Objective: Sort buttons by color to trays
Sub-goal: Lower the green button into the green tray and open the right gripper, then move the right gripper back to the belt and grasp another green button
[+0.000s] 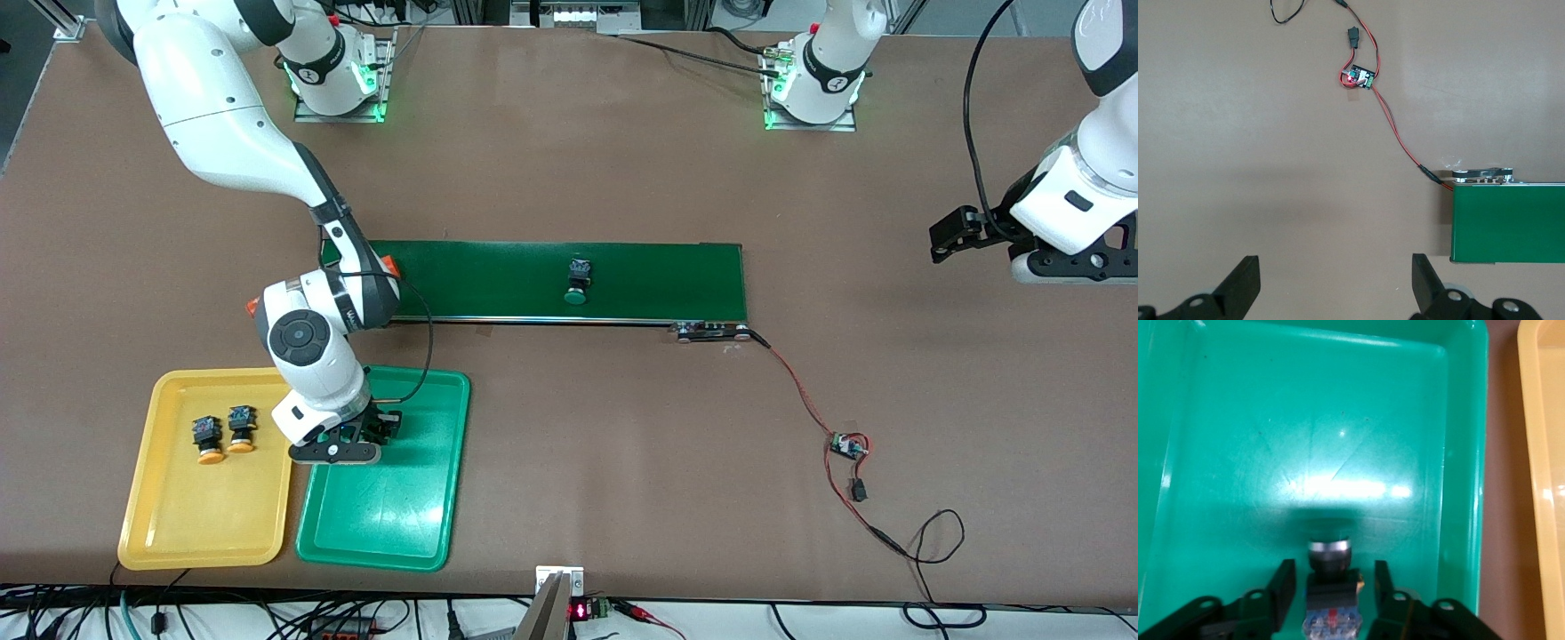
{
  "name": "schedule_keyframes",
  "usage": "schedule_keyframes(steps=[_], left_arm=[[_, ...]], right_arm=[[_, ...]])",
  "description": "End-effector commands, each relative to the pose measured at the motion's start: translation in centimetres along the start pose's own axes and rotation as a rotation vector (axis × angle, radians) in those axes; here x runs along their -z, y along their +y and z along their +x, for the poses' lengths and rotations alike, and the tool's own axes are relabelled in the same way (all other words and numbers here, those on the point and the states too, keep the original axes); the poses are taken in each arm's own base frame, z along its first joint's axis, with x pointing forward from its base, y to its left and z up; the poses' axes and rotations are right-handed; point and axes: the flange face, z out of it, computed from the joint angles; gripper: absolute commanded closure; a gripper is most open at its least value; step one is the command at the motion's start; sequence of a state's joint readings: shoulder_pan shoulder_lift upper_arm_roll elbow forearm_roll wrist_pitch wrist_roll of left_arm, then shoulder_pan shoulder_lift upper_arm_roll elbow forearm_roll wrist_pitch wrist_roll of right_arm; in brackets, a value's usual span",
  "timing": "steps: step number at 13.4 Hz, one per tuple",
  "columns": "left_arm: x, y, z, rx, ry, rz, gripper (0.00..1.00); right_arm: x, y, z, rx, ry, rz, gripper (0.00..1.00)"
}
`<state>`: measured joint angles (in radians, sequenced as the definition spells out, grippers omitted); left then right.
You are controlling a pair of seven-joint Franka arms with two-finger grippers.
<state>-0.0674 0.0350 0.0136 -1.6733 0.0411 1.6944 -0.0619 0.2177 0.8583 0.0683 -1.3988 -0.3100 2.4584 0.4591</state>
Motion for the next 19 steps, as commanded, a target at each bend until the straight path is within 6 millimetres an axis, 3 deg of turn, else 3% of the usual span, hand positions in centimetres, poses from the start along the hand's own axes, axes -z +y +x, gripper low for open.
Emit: schedule_keyframes(steps=[1,4,11,15,17,19], left_arm=[[0.5,0.2,-0.6,-0.013,0.002,0.021,0.0],[0.5,0.2,-0.6,-0.013,0.002,0.021,0.0],[0.8,1.2,-0.5,-0.028,0.007,0.021,0.0],[0.9,1.4,-0.5,-0.031,0.009,0.019,0.0],[0.9,1.4,-0.5,-0.031,0.009,0.019,0.0],[0.9,1.4,-0.5,-0.031,0.009,0.019,0.0]], right_arm=[[0.2,-0.3,0.4,0.005,0.014,0.001,0.0],[1.9,-0.5,0.8,0.007,0.023,0.005,0.0],[8.1,1.1,-3.1,-0.032,-0.126,-0.073,0.0],[12.9,-2.6,-6.5,-0.074,-0.183,-0.061,0.0],[15.0,-4.5,-8.0,-0.173,-0.238,0.024,0.0],[16.7,-7.7,-9.7,-0.202,-0.244,0.051,0.0]])
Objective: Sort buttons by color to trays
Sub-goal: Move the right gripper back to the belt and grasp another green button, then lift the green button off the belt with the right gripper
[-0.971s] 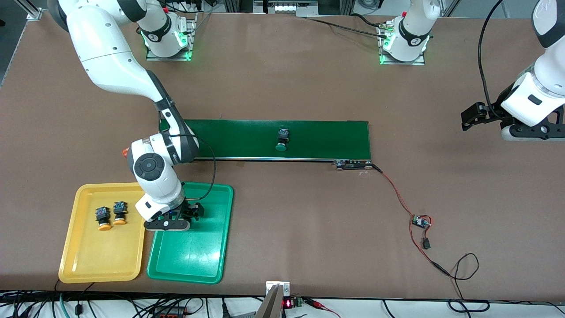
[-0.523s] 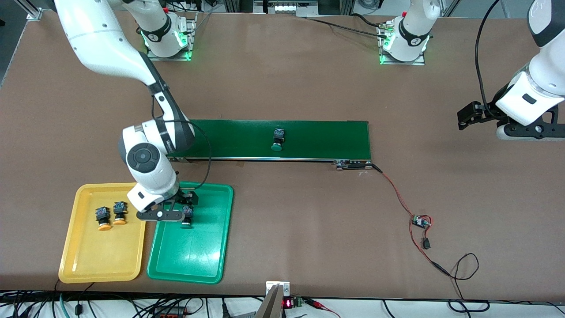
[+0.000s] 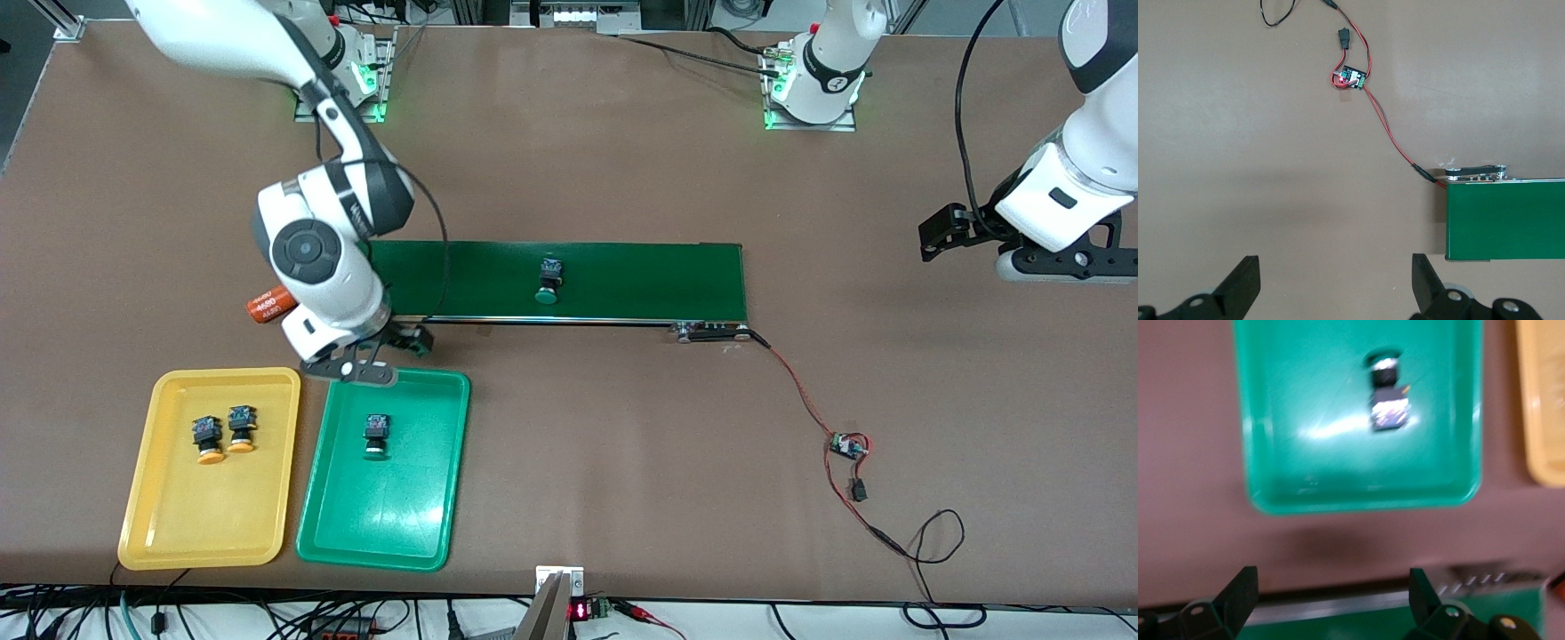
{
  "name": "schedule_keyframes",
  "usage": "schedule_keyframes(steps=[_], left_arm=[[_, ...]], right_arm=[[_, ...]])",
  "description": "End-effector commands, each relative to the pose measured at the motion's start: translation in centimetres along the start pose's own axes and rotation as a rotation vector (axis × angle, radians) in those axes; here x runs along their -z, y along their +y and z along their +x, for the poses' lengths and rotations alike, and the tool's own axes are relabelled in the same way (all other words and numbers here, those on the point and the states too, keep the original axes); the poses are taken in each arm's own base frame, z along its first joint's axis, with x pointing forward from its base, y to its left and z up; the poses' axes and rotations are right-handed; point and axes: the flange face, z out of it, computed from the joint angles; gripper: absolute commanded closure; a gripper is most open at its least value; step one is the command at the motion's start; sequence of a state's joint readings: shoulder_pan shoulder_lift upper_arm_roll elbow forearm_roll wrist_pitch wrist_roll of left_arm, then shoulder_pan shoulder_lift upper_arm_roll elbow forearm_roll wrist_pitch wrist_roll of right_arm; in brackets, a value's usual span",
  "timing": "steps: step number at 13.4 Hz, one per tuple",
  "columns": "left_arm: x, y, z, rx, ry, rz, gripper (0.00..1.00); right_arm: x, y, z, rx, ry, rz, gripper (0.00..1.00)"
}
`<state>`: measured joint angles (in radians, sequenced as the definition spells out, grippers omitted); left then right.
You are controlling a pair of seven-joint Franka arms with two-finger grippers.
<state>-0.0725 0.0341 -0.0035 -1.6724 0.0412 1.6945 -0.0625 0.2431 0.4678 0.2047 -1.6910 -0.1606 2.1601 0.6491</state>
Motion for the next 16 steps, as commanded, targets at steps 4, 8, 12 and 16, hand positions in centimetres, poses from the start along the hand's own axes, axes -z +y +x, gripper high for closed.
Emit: schedule_keyframes(steps=[4,8,12,16], left_arm=[[0.7,0.1,-0.4,-0.01,0.006,0.02,0.0],[0.7,0.1,-0.4,-0.01,0.003,0.02,0.0],[0.6,0.0,-0.5,-0.008,-0.006,0.021,0.0],[0.6,0.0,-0.5,-0.008,-0.006,0.021,0.0]], right_arm=[[1.4,-6.5,-7.0,-0.046,-0.038,0.051,0.0],[-0.4,-10.3,-11.0,0.012,-0.063,0.058,0.0],[-2.2,-12.0,-12.0,-0.017,-0.065,0.079,0.0],[-4.0,-12.7,-12.9,-0.051,-0.091,0.066,0.0]])
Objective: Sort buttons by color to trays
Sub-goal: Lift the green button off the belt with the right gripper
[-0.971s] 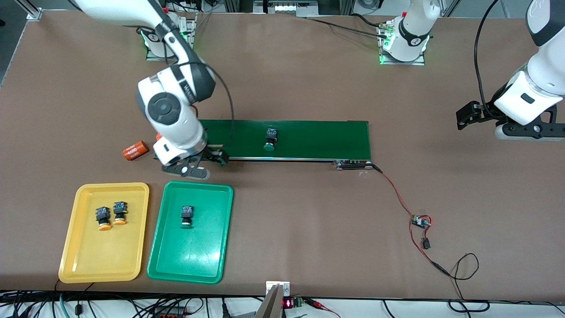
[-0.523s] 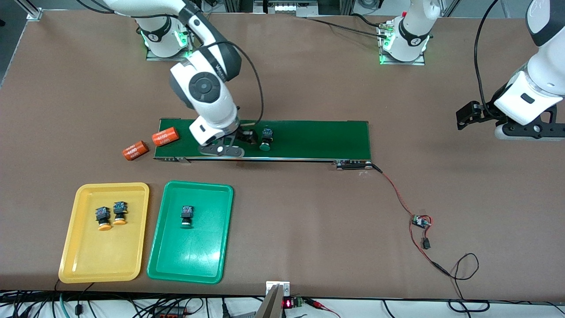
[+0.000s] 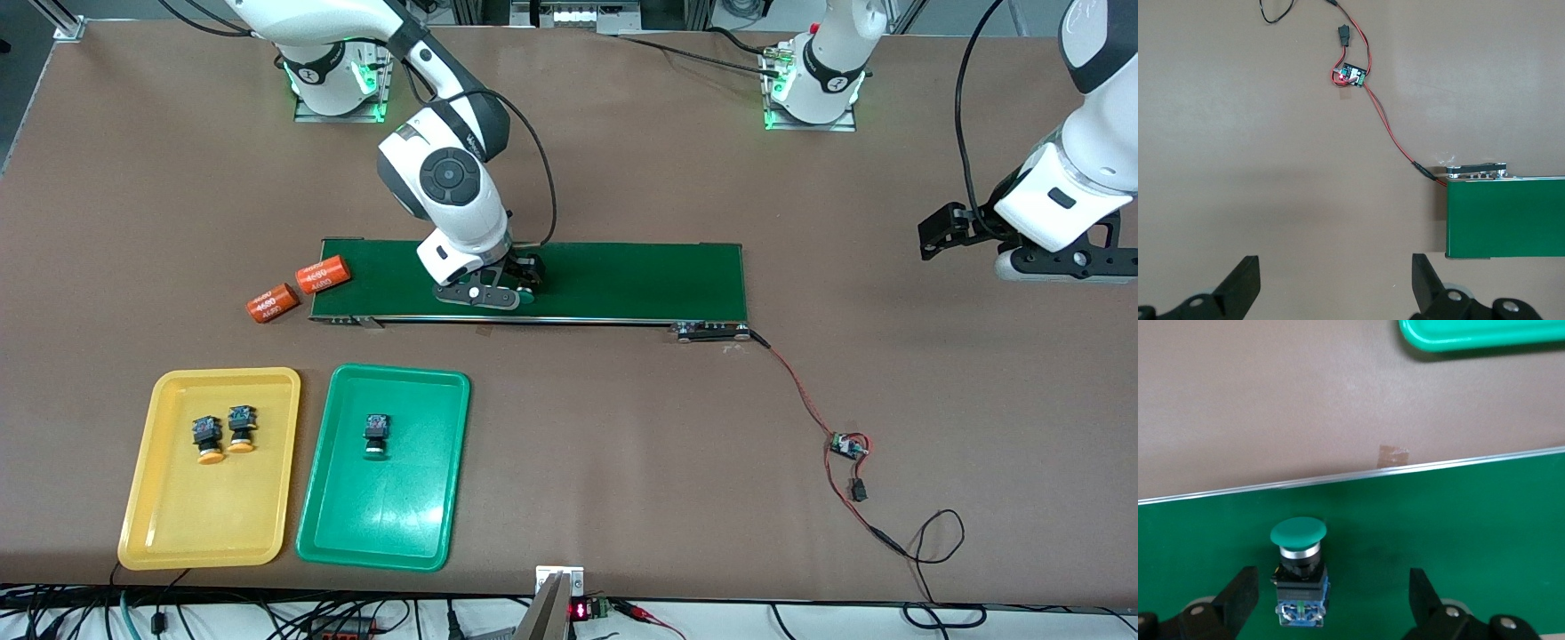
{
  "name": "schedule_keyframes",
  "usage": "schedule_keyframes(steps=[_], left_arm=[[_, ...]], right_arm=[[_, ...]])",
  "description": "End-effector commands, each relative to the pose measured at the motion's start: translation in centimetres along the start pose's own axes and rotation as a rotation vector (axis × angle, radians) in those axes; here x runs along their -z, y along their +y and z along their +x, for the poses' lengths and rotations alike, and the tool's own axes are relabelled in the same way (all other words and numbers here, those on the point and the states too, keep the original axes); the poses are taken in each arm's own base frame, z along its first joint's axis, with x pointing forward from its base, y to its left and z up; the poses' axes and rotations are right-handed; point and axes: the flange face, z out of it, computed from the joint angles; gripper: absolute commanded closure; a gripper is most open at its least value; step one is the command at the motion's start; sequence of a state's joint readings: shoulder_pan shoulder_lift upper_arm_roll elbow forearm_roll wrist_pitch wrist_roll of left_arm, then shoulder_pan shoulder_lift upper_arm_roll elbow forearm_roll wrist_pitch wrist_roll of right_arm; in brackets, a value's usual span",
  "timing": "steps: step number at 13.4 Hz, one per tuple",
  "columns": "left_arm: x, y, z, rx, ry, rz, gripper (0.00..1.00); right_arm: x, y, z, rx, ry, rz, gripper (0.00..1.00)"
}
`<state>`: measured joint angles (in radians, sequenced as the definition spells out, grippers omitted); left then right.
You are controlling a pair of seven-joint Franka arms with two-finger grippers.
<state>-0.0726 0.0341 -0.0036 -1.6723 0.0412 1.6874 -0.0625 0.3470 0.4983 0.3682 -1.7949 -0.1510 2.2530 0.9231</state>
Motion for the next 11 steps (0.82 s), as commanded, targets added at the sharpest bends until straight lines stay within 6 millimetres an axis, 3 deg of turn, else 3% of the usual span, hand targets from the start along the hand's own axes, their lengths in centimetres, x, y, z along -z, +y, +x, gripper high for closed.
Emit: schedule_keyframes(steps=[1,5,7,9,10,11], left_arm=[[0.7,0.0,-0.5,-0.008,0.001,0.02,0.0],[0.6,-0.7,-0.5,-0.004,-0.011,0.019,0.0],[0.5,-0.7,-0.6,-0.004,-0.016,0.019,0.0],[0.5,-0.7,-0.6,0.0,-0.014,0.019,0.0],[0.5,-0.7,-0.6,0.0,-0.014,0.019,0.0],[0.5,-0.7,-0.6,0.0,-0.014,0.019,0.0]], right_arm=[[-0.6,-0.2,-0.3,-0.047,-0.013,0.006,0.0],[-2.6,-0.6,-0.6,-0.049,-0.029,0.005,0.0],[-3.2,-0.6,-0.5,-0.053,-0.034,0.007,0.05],[-3.8,-0.6,-0.4,-0.049,-0.034,0.012,0.17],[-3.9,-0.5,-0.3,-0.042,-0.033,0.009,0.28],[-4.0,-0.4,-0.3,-0.037,-0.032,0.007,0.46]])
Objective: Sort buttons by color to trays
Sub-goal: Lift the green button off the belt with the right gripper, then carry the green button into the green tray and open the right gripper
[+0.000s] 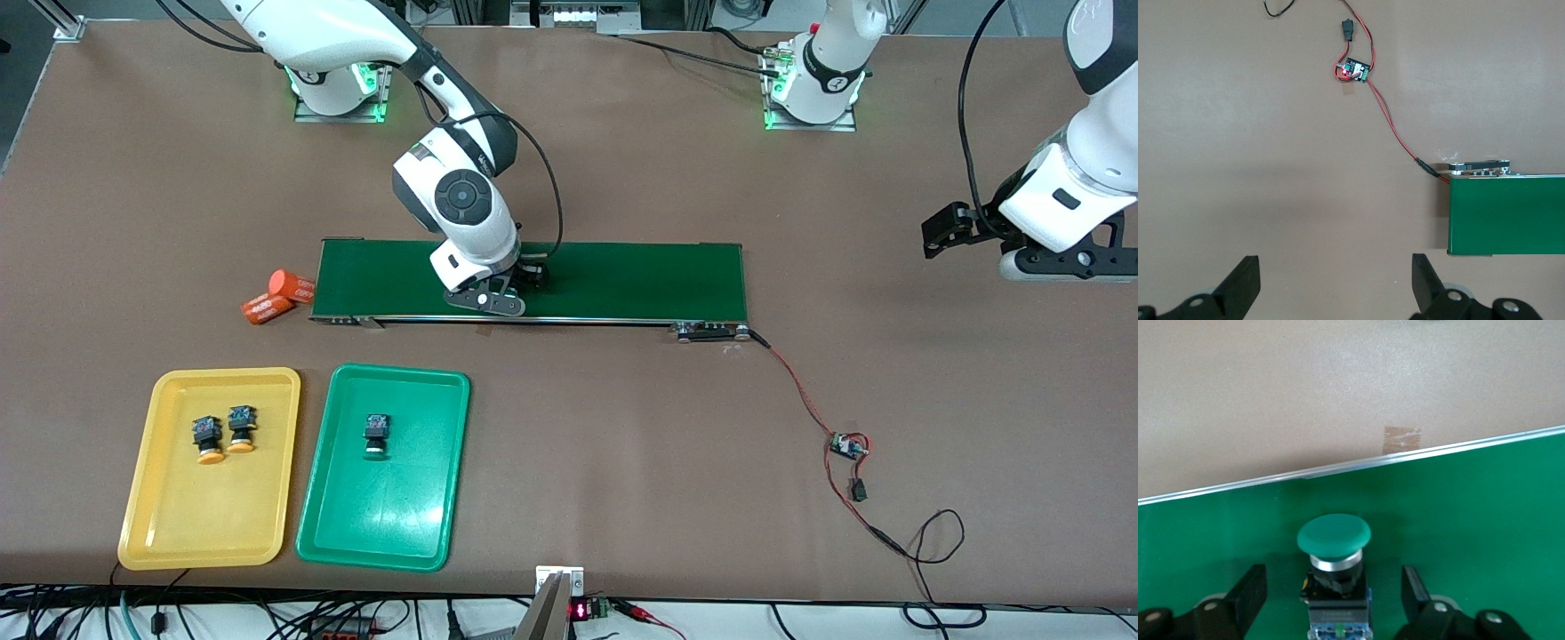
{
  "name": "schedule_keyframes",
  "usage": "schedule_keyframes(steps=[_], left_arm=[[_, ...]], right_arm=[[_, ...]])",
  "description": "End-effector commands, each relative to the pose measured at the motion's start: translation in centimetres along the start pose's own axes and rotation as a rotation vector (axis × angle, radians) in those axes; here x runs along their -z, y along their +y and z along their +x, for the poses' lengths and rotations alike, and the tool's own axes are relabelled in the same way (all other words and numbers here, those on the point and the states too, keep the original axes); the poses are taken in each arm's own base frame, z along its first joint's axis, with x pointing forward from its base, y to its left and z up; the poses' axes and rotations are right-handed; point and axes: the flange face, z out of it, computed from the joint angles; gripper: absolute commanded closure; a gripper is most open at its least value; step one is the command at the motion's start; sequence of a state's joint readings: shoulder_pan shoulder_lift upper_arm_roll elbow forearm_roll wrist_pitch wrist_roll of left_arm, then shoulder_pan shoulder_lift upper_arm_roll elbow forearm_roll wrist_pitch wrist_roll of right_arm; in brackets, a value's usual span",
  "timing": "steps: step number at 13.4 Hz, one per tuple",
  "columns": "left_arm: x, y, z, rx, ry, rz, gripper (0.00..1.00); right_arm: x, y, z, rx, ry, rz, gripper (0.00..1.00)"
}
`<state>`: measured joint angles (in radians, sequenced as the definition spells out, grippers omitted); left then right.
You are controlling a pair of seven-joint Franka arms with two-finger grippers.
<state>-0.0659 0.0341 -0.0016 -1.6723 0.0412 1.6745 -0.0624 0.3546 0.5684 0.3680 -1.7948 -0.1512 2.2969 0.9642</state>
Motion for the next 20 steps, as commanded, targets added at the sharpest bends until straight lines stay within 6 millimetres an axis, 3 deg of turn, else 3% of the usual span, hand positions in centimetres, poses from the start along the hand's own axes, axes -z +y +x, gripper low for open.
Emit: schedule_keyframes(steps=[1,3,5,9,12,14,16,20], left_arm=[[0.6,-0.3,-0.5,-0.007,-0.002,0.019,0.0],[0.6,-0.3,-0.5,-0.005,-0.004,0.019,0.0],[0.6,-0.3,-0.6,-0.004,-0.01,0.019,0.0],[0.6,-0.3,-0.6,-0.004,-0.01,0.019,0.0],[0.6,-0.3,-0.6,-0.002,-0.01,0.019,0.0],[0.6,-0.3,-0.6,-0.002,-0.01,0.019,0.0],[0.6,-0.3,-0.6,-0.002,-0.01,0.019,0.0],[0.6,-0.4,-0.6,-0.001,-0.01,0.019,0.0]], right_arm=[[-0.2,0.1,0.2,-0.003,0.001,0.005,0.64],[0.3,0.1,0.6,-0.004,0.004,0.008,0.89],[2.6,0.5,1.9,-0.01,0.025,0.015,0.94],[10.8,1.6,7.4,0.08,0.092,0.048,0.94],[12.4,5.7,13.1,0.21,0.161,0.033,0.94],[11.9,8.7,17.1,0.295,0.205,0.016,0.94],[9.4,10.6,20.6,0.327,0.273,0.021,0.94],[4.3,10.1,22.6,0.324,0.368,0.076,0.93]])
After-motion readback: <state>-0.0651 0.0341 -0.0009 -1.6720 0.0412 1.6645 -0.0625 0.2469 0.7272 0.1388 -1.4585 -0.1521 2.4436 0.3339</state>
